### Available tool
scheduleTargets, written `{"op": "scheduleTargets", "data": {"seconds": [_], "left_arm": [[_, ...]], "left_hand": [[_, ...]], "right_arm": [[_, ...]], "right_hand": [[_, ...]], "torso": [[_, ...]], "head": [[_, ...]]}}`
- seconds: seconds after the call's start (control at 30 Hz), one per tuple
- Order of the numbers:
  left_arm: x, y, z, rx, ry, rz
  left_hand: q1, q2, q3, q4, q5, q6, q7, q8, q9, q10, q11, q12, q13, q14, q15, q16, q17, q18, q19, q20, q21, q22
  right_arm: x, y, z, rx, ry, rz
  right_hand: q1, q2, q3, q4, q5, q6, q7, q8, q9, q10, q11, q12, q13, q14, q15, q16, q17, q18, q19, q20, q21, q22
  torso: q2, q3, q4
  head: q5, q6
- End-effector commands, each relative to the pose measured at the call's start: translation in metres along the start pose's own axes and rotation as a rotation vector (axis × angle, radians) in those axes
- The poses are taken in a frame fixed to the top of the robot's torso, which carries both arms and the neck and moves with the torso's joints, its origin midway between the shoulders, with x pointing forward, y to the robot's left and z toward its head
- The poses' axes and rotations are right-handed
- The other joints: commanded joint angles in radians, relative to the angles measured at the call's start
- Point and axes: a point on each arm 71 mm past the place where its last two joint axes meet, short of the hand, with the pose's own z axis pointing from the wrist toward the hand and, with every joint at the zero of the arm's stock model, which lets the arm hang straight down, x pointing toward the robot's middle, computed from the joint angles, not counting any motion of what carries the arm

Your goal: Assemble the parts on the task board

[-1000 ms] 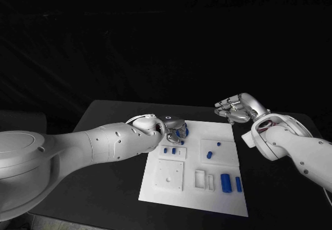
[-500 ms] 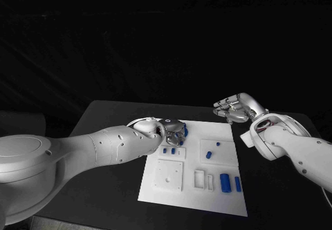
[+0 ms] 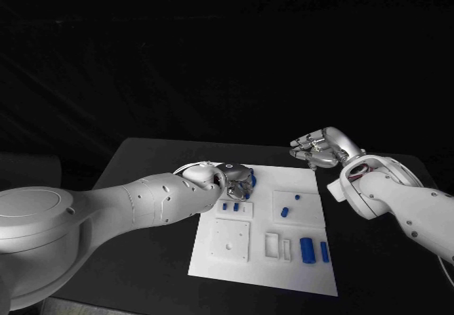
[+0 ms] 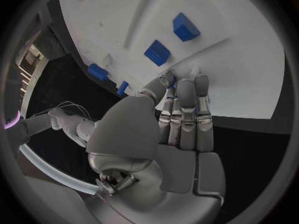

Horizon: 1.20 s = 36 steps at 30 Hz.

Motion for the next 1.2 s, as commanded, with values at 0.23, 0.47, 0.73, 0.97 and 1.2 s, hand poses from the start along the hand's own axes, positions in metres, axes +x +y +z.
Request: {"op": "scheduleTargets", "data": {"seconds": [0.23,0.47,0.73,0.97,1.2], "left_arm": [[0.0077,-0.0028,0.0013,0.015,0.026,-0.015],[0.0094,-0.0039,0.0015,0.022,0.040,-0.022],[0.0092,-0.0027,0.0008,0.024,0.036,-0.024],[0.0085,-0.0019,0.0004,0.020,0.024,-0.024],[0.0065,0.0000,-0.0002,0.012,-0.005,-0.024]], "left_hand": [[-0.006,0.011,0.001,0.006,0.004,0.020,0.001,-0.003,-0.001,0.025,-0.002,-0.003,0.001,0.004,0.000,0.013,0.003,0.003,-0.001,-0.008,0.008,0.021],[-0.007,0.017,-0.005,0.010,0.002,0.037,-0.002,-0.003,0.000,0.041,-0.006,-0.003,0.001,0.009,0.000,0.018,0.003,0.003,0.000,-0.007,0.010,0.020],[0.000,0.032,-0.015,0.005,0.000,0.065,-0.008,-0.003,0.000,0.067,-0.014,-0.003,0.001,0.019,-0.004,0.027,0.005,0.003,0.005,-0.011,0.016,0.021],[0.002,0.048,-0.029,0.001,0.001,0.072,-0.009,-0.003,0.000,0.075,-0.016,-0.003,0.002,0.028,-0.003,0.031,0.006,0.005,0.009,-0.011,0.022,0.021],[0.007,0.065,-0.038,-0.005,0.005,0.092,-0.012,-0.003,0.001,0.093,-0.022,-0.003,0.002,0.043,-0.009,0.036,0.008,0.006,0.018,-0.015,0.032,0.021]], "right_arm": [[0.0023,0.0029,0.0002,-0.015,0.013,0.006],[0.0025,0.0030,0.0003,-0.015,0.014,0.006],[0.0026,0.0031,0.0005,-0.015,0.012,0.006],[0.0027,0.0027,0.0007,-0.014,0.011,0.006],[0.0029,0.0030,0.0008,-0.015,0.011,0.007]], "right_hand": [[-0.007,-0.005,0.005,0.002,-0.001,-0.006,-0.001,0.004,0.000,0.004,0.006,-0.005,-0.002,0.007,0.002,-0.005,-0.001,0.012,0.025,0.006,-0.003,0.028],[-0.007,-0.005,0.005,0.002,-0.001,-0.006,-0.001,0.004,0.000,0.004,0.006,-0.005,-0.002,0.007,0.002,-0.005,-0.001,0.012,0.025,0.006,-0.003,0.028],[-0.008,-0.005,0.005,0.003,-0.001,-0.007,-0.001,0.004,0.000,0.005,0.006,-0.006,-0.002,0.007,0.002,-0.004,-0.002,0.012,0.025,0.006,-0.006,0.030],[-0.009,-0.005,0.004,0.004,0.000,-0.007,-0.001,0.004,0.000,0.005,0.006,-0.007,-0.002,0.006,0.002,-0.004,-0.002,0.011,0.026,0.006,-0.007,0.030],[-0.009,-0.005,0.004,0.004,0.000,-0.007,-0.001,0.004,0.000,0.005,0.006,-0.007,-0.002,0.006,0.002,-0.004,-0.002,0.011,0.026,0.006,-0.007,0.030]], "torso": [[0.000,-0.0001,0.0005],[-0.001,0.0000,0.0015],[-0.001,-0.0006,0.0007],[-0.001,-0.0005,0.0009],[0.000,-0.0008,0.0006]], "head": [[-0.001,-0.002],[0.000,-0.004],[0.000,-0.005],[0.001,-0.005],[0.002,-0.003]]}}
